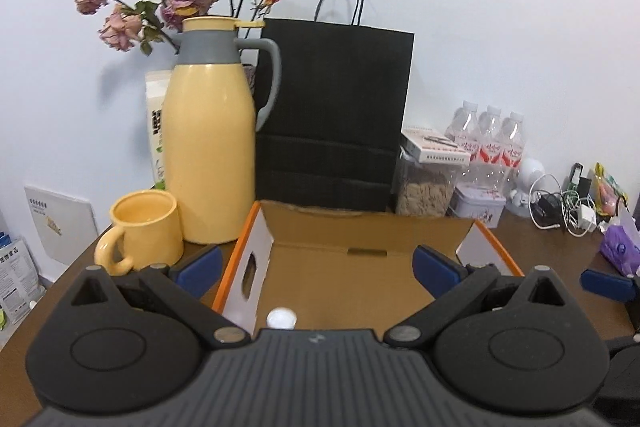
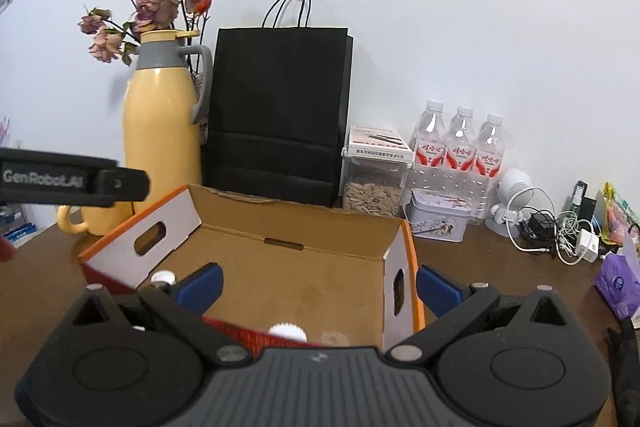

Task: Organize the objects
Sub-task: 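Move the right gripper to the small white cap on the table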

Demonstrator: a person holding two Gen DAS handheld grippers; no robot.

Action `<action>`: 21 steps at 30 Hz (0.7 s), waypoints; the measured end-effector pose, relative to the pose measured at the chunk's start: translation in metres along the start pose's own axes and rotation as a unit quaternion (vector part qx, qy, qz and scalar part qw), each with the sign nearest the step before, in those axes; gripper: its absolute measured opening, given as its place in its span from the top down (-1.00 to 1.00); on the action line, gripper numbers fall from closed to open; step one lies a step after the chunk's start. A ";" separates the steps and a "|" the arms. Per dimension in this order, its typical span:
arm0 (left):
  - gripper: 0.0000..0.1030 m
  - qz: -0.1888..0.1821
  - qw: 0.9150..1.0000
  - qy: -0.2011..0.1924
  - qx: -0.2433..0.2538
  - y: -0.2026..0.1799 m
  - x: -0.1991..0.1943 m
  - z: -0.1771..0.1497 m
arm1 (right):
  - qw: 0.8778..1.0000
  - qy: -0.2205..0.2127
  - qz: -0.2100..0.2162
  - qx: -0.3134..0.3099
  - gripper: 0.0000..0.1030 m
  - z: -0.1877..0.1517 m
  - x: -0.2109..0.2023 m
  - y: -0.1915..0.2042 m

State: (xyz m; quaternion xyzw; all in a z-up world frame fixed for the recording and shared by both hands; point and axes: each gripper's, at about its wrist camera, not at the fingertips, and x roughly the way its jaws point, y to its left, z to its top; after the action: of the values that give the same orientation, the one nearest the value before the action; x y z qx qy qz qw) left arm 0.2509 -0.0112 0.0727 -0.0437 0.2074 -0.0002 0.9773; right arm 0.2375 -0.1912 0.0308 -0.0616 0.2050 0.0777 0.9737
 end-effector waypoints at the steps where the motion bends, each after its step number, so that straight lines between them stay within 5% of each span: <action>1: -1.00 0.003 1.000 0.002 -0.002 0.003 -0.005 -0.004 | 1.000 0.002 0.000 0.000 -1.00 -0.003 -0.005 -0.002; 21: -1.00 0.020 0.998 0.051 0.008 0.037 -0.095 -0.073 | 1.000 0.017 0.014 0.000 -1.00 -0.074 -0.110 -0.009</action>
State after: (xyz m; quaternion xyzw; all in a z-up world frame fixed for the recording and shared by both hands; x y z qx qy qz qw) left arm 0.1338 0.0207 0.0413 -0.0312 0.2582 0.0155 0.9655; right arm 0.1108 -0.2249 0.0094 -0.0600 0.2225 0.0903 0.9689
